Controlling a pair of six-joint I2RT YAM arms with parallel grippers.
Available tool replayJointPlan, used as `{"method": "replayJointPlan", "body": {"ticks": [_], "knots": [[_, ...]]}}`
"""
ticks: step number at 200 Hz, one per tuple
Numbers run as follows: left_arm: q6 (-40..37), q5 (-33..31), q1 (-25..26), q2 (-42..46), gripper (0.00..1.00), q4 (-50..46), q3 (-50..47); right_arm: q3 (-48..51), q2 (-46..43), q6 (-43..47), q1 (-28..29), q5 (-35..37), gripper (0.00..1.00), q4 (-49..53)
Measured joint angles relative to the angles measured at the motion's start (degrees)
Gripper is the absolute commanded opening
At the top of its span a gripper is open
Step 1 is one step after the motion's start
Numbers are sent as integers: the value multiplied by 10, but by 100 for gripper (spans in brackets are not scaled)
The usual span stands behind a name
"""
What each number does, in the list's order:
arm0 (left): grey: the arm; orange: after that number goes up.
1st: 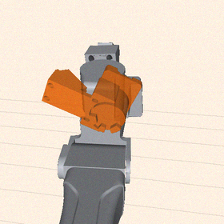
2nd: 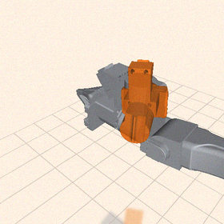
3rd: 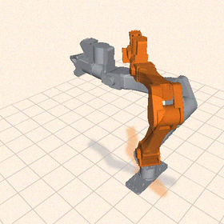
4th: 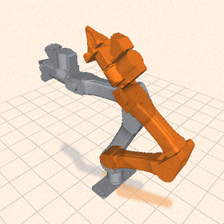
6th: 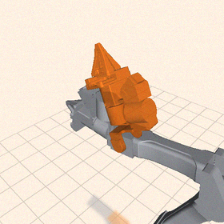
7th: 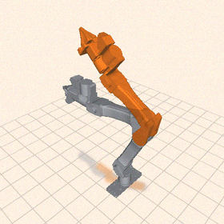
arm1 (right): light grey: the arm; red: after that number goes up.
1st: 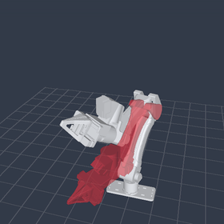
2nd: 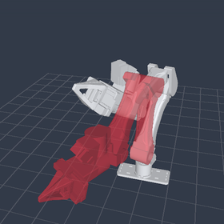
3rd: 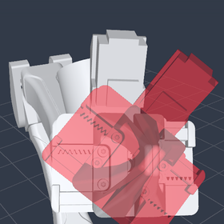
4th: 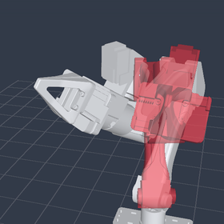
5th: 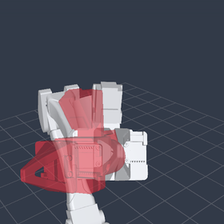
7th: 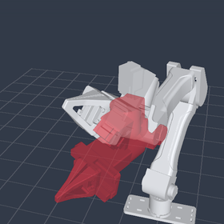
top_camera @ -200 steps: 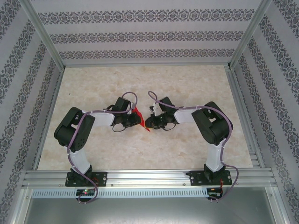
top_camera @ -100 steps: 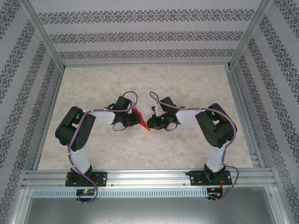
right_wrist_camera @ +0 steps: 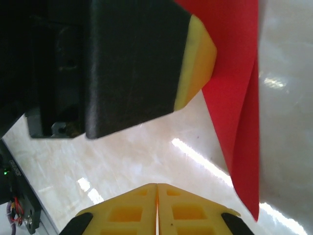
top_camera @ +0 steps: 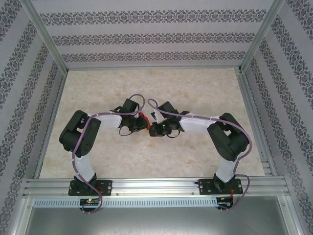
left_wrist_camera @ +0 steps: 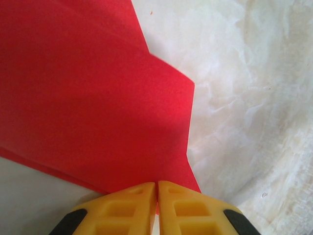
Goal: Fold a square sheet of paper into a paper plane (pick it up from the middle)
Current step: Fold the wing for the fifth time at the center of the table.
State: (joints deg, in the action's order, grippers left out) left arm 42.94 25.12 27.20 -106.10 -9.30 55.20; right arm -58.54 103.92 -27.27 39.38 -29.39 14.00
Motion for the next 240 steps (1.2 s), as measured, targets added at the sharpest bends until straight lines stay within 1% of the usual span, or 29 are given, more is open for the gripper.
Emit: {"method": "replayJointPlan", "body": {"ticks": [71, 182, 240], "knots": [[0, -1, 0, -2, 13, -7, 5, -29, 38, 0, -5, 14, 6, 16], [0, -2, 0, -3, 12, -15, 9, -28, 50, 0, -16, 19, 6, 30], [0, -6, 2, -4, 12, -19, 11, -16, 52, 2, -24, 7, 7, 14]]}}
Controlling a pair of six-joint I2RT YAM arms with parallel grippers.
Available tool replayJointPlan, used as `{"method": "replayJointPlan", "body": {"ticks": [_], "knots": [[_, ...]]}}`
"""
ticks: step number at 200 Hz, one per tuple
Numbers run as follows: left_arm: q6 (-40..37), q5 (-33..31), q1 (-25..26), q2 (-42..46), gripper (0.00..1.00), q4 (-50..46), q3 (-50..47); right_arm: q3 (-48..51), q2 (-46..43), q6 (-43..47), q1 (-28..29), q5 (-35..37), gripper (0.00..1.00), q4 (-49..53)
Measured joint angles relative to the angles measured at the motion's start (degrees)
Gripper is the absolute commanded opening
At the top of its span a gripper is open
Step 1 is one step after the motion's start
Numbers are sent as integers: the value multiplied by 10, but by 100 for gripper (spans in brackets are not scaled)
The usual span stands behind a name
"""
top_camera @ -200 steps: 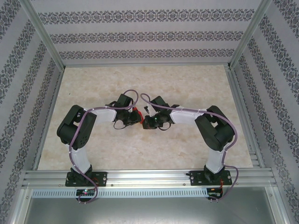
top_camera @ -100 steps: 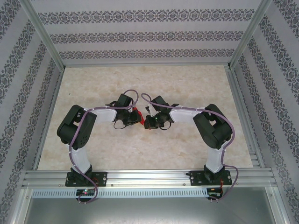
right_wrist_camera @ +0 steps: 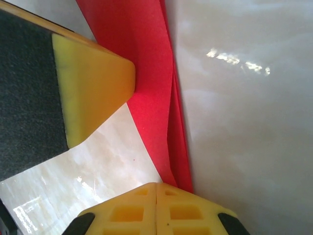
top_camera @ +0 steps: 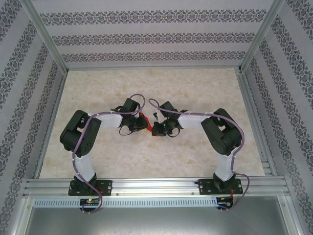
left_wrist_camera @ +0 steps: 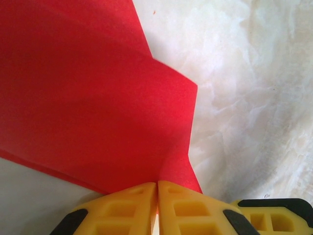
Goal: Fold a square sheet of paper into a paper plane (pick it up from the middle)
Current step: Fold the wing for the fifth time at the center of the table.
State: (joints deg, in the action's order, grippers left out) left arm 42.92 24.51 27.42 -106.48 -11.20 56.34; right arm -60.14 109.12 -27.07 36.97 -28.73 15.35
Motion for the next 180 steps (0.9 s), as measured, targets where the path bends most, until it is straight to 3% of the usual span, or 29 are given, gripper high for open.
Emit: {"method": "replayJointPlan", "body": {"ticks": [89, 180], "knots": [[0, -2, 0, -1, 12, -3, 2, -40, 11, 0, 0, -1, 6, 5], [0, -2, 0, -2, 12, -5, 3, -12, 20, 6, -8, -14, 6, -26]]}}
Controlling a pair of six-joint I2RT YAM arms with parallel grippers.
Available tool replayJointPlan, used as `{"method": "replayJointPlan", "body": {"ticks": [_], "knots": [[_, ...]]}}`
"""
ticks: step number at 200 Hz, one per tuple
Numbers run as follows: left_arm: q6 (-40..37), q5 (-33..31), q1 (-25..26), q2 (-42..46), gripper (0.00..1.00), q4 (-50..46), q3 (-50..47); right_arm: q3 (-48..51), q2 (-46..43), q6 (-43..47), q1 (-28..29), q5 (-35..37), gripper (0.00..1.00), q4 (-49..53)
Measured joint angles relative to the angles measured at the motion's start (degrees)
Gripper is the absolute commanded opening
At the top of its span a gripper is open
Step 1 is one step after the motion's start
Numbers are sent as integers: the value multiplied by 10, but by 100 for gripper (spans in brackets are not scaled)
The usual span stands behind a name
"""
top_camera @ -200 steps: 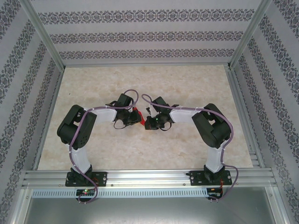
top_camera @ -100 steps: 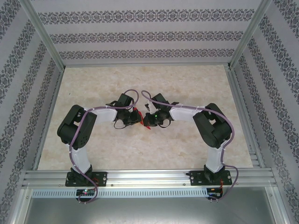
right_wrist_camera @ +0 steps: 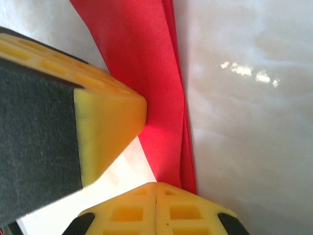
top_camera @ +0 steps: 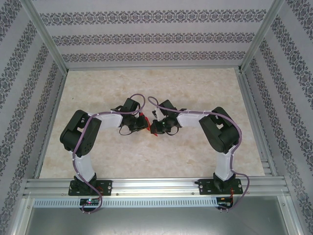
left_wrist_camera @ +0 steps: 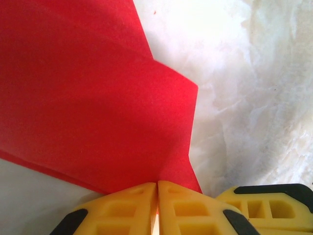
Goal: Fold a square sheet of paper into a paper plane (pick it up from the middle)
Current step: Fold the wing for the fifth time at the center of the table.
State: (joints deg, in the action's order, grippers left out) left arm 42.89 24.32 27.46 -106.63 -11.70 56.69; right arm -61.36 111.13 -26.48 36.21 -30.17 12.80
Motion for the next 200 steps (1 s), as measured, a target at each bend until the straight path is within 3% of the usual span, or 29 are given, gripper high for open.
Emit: {"method": "replayJointPlan", "body": {"ticks": [111, 200], "knots": [[0, 0, 0, -1, 12, -4, 3, 41, -81, 15, -18, -12, 7, 26], [-7, 5, 0, -3, 12, -6, 7, -27, 10, 0, -3, -12, 6, 3]]}}
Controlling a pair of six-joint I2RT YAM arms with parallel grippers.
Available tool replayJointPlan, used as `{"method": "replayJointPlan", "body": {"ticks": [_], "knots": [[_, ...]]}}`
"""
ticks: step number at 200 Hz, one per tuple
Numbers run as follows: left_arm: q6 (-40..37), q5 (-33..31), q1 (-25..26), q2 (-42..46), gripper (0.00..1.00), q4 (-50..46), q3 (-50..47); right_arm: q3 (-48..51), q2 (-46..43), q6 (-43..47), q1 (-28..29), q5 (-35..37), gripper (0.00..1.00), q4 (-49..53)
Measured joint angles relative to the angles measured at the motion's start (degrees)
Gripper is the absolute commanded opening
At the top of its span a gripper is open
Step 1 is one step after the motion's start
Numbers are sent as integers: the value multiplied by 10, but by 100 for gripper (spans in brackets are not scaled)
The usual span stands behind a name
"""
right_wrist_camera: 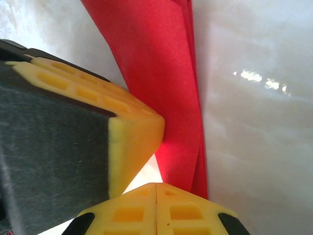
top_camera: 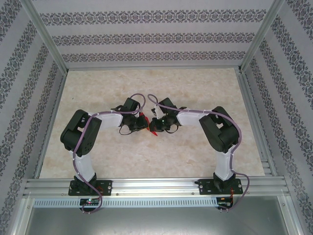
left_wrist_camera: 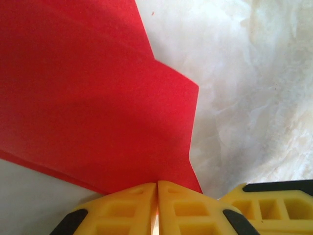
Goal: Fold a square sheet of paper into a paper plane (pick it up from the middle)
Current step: Fold the wing for the fifth time at the center of the table.
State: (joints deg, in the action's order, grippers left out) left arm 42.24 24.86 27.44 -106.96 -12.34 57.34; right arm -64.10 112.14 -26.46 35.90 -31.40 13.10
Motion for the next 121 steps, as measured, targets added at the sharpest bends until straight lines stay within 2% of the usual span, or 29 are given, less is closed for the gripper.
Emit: {"method": "replayJointPlan", "body": {"ticks": [60, 121], "knots": [[-35, 3, 0, -1, 19, -24, 19, 2, 7, 8, -4, 12, 6, 8], [-101, -17, -12, 0, 20, -34, 33, 4, 7, 9, -4, 12, 6, 4]]}}
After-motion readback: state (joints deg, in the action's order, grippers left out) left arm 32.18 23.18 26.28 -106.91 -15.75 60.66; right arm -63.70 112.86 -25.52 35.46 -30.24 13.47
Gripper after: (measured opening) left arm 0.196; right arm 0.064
